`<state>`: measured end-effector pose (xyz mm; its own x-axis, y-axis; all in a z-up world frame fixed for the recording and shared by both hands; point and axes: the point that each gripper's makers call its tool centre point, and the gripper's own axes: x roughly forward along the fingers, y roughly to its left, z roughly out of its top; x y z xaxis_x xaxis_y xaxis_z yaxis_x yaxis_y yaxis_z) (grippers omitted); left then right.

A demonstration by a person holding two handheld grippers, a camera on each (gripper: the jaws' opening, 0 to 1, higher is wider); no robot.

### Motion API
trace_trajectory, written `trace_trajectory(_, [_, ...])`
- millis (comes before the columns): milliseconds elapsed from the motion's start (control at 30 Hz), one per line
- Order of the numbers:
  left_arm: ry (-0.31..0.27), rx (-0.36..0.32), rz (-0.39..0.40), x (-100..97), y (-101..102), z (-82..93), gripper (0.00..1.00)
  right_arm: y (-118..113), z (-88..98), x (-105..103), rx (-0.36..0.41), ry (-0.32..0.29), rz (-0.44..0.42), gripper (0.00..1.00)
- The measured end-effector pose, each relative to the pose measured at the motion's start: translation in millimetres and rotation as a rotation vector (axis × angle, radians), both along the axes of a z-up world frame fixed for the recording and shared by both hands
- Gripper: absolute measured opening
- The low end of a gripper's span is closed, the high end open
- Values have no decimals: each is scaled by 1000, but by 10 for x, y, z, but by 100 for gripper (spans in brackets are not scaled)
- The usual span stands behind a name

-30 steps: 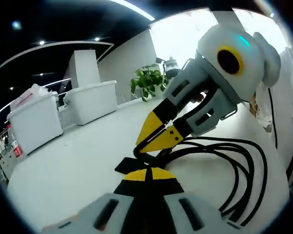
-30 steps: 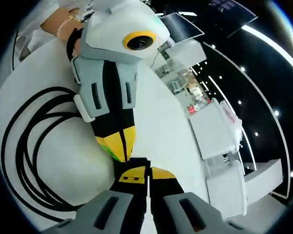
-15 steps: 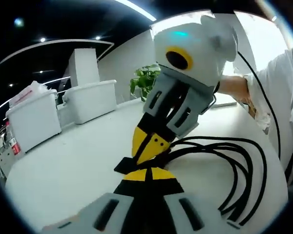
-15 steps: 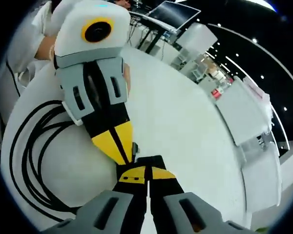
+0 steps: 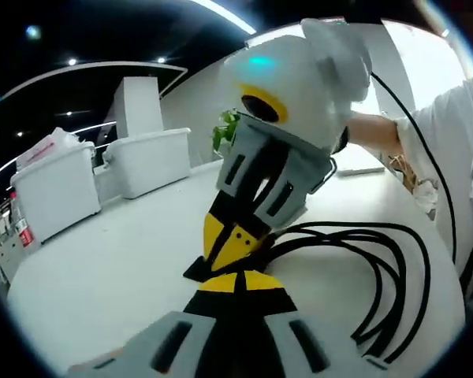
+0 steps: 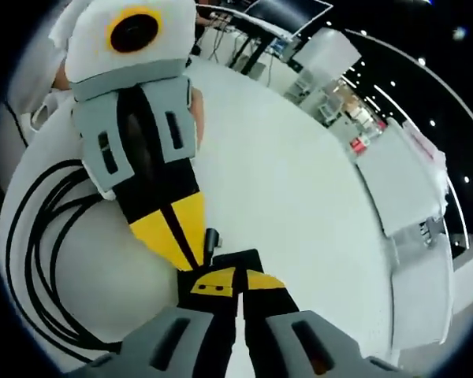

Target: Coil the Type-C to USB data cable on the desktop and secure it with Velcro straps.

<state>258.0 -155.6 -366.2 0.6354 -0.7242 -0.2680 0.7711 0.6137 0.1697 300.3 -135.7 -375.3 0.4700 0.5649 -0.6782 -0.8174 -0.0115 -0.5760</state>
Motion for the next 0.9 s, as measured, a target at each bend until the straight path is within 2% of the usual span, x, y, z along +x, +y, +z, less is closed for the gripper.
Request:
trace_trajectory(133, [-4, 1, 4, 2, -1, 1, 2, 21, -15, 19, 6, -35, 10, 1])
trace_trajectory(233, [-19, 11, 14, 4, 1, 5, 2, 32, 1, 40, 41, -47, 12, 1])
trace_trajectory(367, [-36, 20, 25, 9, 6, 13, 2, 24, 8, 85, 148, -15, -49, 1])
trace_trajectory(433, [-47, 26, 33, 21, 20, 18, 2, 22, 53, 149, 186, -41, -33, 1])
trace_trajectory(467, [-47, 27, 32, 20, 19, 17, 2, -72, 101, 252, 226, -67, -97, 1])
trace_trajectory(500, [-48, 27, 32, 20, 18, 18, 2, -76, 124, 263, 266, -47, -98, 1])
trace_trajectory(533, [-48, 28, 32, 22, 19, 18, 2, -66, 178, 263, 347, -3, -117, 1])
trace_trajectory(567, [-45, 24, 33, 24, 20, 18, 2, -59, 230, 244, 425, 63, -142, 1])
trace_trajectory(600, [-41, 19, 32, 26, 23, 18, 2, -31, 241, 166, 454, 147, -121, 0])
trace_trajectory(633, [-36, 15, 32, 26, 23, 19, 2, -45, 219, 84, 447, 229, -116, 0])
trace_trajectory(700, [-31, 9, 31, 29, 26, 21, 2, -90, 103, -33, 380, 361, -123, 0])
trace_trajectory(767, [-33, 7, 30, 28, 28, 25, 2, -123, -25, -48, 318, 420, -139, 0])
trace_trajectory(800, [-34, 12, 29, 26, 32, 23, 3, -63, -5, -12, 369, 430, -144, 0])
trace_trajectory(900, [-44, 13, 38, 40, 46, 25, 6, -68, -76, -17, 339, 512, -148, 0])
